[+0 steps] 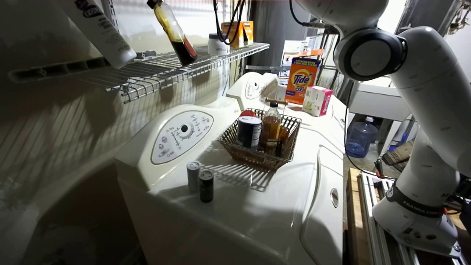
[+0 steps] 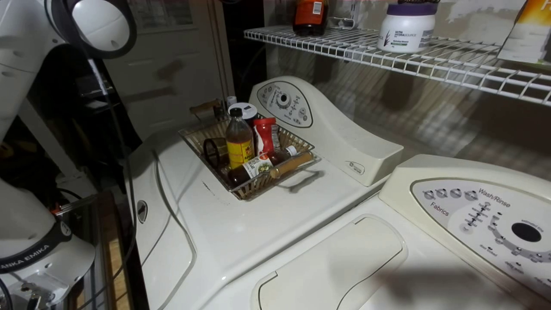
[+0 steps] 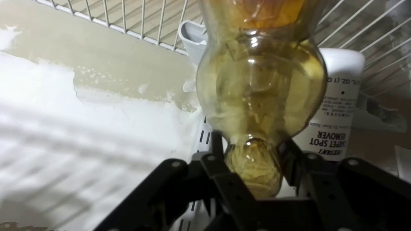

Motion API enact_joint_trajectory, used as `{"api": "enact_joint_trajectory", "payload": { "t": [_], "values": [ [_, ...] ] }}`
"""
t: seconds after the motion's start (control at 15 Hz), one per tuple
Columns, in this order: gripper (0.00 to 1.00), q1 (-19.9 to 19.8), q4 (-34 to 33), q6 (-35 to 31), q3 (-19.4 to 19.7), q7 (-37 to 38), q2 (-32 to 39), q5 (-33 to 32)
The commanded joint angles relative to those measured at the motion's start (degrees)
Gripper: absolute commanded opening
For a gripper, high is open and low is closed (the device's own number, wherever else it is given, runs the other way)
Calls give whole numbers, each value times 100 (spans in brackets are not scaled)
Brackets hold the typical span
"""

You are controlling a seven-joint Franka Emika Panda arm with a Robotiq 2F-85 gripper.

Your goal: Put the bottle lying down upright

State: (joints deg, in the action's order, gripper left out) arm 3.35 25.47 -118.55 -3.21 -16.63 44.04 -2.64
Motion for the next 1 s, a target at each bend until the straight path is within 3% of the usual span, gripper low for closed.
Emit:
{"api": "enact_joint_trajectory", "payload": {
  "t": [0.0,0.33,0.93],
  "values": [
    [19,41,221,656,3,-421,-352,-5],
    [19,56,196,850,15,-593,-377,-8],
    [19,-176,1,36,-320,-68,-67,597]
  ]
}}
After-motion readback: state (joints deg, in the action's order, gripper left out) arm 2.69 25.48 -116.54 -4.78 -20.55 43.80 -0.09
